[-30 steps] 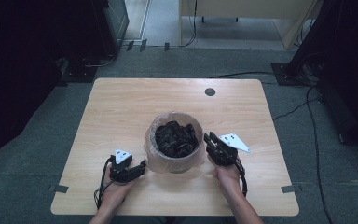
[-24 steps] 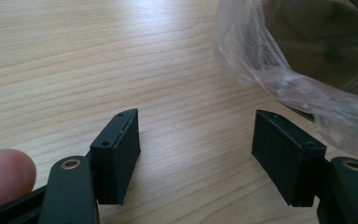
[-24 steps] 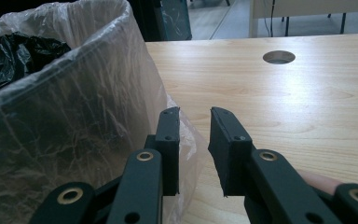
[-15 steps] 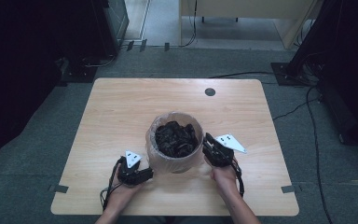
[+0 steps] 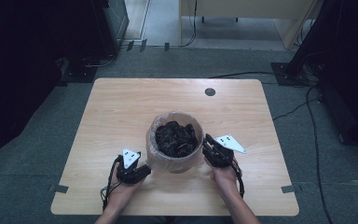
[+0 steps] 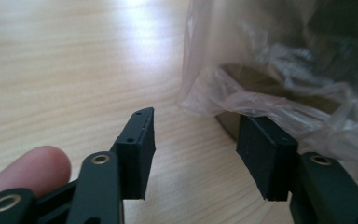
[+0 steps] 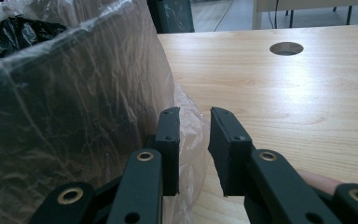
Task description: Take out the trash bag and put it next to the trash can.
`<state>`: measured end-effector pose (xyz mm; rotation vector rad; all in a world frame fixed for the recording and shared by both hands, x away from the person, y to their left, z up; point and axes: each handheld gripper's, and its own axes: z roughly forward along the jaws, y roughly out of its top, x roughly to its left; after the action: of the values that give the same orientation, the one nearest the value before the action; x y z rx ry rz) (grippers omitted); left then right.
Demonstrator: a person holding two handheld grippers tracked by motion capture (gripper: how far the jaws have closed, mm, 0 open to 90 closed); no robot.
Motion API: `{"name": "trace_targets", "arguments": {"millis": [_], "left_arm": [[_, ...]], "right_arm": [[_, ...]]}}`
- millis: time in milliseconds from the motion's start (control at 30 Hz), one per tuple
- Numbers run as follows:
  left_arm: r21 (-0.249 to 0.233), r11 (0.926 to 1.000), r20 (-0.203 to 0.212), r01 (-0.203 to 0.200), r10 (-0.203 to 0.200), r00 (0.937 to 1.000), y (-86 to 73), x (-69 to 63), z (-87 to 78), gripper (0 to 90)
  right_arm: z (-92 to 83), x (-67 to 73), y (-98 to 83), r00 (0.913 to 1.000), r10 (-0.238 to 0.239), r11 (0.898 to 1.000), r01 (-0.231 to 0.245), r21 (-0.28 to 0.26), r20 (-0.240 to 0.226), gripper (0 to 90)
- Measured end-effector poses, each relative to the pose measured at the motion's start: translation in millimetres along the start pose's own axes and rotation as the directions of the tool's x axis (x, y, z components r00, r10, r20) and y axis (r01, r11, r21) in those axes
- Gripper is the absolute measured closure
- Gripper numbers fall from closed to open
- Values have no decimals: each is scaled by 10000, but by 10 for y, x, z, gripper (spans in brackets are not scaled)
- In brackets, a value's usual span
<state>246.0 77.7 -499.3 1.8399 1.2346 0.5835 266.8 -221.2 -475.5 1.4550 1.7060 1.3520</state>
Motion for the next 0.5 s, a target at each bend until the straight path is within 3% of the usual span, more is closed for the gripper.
{"name": "trace_targets", "arguments": {"millis": [133, 167, 233, 433, 500], "left_arm": [[-327, 9995, 1, -31, 31, 10000, 42, -7, -38, 530], [-392, 9992, -5, -56, 56, 10000, 51, -11, -44, 586], [-488, 9987, 84, -114, 118, 9999, 71, -20, -58, 609], [-803, 9965, 401, -219, 252, 9989, 140, -53, -94, 799], [-851, 9961, 462, -230, 270, 9986, 163, -60, -105, 816]], "right_arm": [[-12, -2, -4, 10000, -37, 10000, 37, 15, 26, 736], [-15, -10, -11, 10000, -15, 10000, 15, 24, 40, 730], [-20, -17, -16, 10000, -17, 10000, 16, 60, 53, 727], [-93, -107, -56, 9997, 53, 9998, -57, 172, 244, 703], [-108, -121, -68, 9996, 71, 9997, -76, 219, 267, 700]]}}
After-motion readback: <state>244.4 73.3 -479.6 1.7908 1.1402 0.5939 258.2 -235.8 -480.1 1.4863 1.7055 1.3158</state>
